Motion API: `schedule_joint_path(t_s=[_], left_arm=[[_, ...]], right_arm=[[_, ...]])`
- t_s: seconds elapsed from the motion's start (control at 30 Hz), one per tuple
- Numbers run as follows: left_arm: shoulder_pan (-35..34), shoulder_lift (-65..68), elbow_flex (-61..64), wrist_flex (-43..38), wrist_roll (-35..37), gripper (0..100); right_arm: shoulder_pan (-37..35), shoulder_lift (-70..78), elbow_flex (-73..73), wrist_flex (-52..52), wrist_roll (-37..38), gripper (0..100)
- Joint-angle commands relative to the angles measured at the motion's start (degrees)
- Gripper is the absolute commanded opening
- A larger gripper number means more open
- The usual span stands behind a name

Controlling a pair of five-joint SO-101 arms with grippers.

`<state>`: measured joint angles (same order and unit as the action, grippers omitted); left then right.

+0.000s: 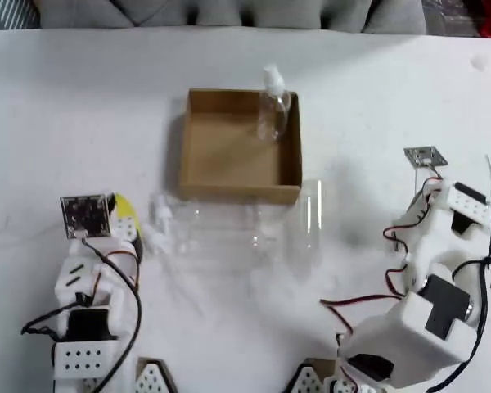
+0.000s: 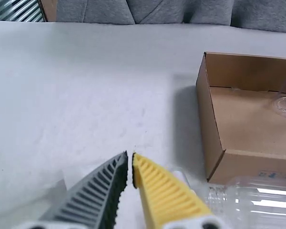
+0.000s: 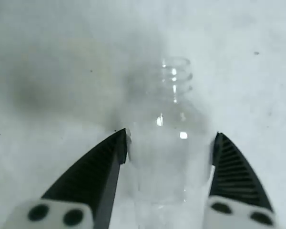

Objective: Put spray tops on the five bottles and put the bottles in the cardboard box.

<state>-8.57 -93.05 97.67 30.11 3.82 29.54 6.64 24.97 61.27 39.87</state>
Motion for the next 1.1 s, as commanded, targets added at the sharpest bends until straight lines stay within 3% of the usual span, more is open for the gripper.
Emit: schedule_joint_path(t_s=[0.0,0.17,0.33,0.5,0.67,0.77,0.97,1.07], left_arm=[[-0.2,-0.5,-0.4,0.4,-0.8,2],[-0.1,-0.5,-0.4,0.4,-0.8,2],[-0.1,-0.5,-0.4,0.4,-0.8,2],[-0.1,-0.5,-0.4,0.4,-0.8,2],[-0.1,-0.5,-0.4,0.4,-0.8,2],[-0.1,-0.5,-0.4,0.4,-0.8,2],[0.0,-0.5,-0.4,0.3,-0.8,2],[0.0,-0.5,-0.4,0.3,-0.8,2]], right_arm=[[1.0,0.2,-5.5,2.7,-0.5,26.4],[0.6,0.1,-6.2,3.0,2.5,34.7],[0.7,0.2,-6.2,2.7,3.4,34.1],[-0.3,0.5,-6.3,2.5,3.8,21.2],[-0.5,0.1,-7.7,3.0,5.5,0.8],[0.0,0.1,-10.5,5.9,5.3,2.9],[-2.0,-2.6,-12.1,16.3,-9.1,1.5],[-5.9,-4.7,-12.1,20.1,-20.5,1.5]])
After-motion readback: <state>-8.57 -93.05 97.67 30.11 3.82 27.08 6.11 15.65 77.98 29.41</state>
